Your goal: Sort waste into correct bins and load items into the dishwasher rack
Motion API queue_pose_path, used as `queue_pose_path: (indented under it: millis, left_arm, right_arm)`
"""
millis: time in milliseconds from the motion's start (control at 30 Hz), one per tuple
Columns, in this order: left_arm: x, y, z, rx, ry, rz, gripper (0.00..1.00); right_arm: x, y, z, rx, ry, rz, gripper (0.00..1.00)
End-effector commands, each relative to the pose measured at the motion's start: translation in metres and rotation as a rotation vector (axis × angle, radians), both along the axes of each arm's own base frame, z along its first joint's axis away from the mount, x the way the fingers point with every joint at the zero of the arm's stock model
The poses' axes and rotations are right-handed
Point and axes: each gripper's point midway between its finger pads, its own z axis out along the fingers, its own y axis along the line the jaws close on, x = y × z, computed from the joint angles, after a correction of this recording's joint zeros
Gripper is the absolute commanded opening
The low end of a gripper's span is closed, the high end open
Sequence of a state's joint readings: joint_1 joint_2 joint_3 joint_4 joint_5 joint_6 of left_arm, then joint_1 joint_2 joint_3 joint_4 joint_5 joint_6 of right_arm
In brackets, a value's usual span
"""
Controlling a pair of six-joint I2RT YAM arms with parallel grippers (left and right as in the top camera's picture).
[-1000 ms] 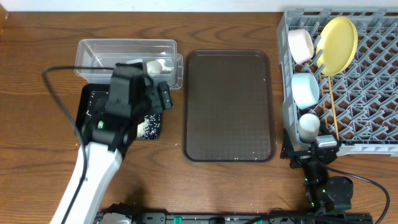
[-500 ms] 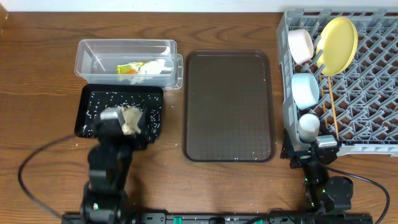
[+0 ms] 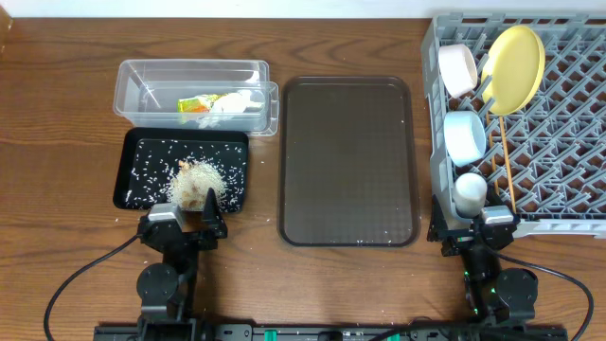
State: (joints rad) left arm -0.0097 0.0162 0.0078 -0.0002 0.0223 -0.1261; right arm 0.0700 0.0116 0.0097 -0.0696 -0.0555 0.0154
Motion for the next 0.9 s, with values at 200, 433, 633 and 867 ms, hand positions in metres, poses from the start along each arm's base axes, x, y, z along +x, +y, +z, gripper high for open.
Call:
queue_pose_path:
  millis: [200, 433, 633, 867]
  left_arm:
    - [-0.0027, 0.0045, -0.0164, 0.042, 0.063, 0.018, 0.92]
    - [-0.0025, 0.0046, -0.0167, 0.042, 0.065, 0.018, 0.92]
    - [-0.0025, 0.0046, -0.0168, 0.042, 0.066, 0.018, 0.92]
    - [-0.0025, 0.0046, -0.0168, 0.042, 0.066, 0.018, 0.92]
  right_arm:
    - [-0.0003, 0.0016, -0.0007, 0.014, -0.001, 0.005, 0.99]
    - [-0.0003, 0.0016, -0.0007, 0.014, -0.001, 0.005, 0.99]
    - [-0.0003, 0.0016, -0.0006, 0.014, -0.001, 0.005, 0.99]
    - [-0.0003, 0.0016, -0.0007, 0.014, -0.001, 0.005, 0.99]
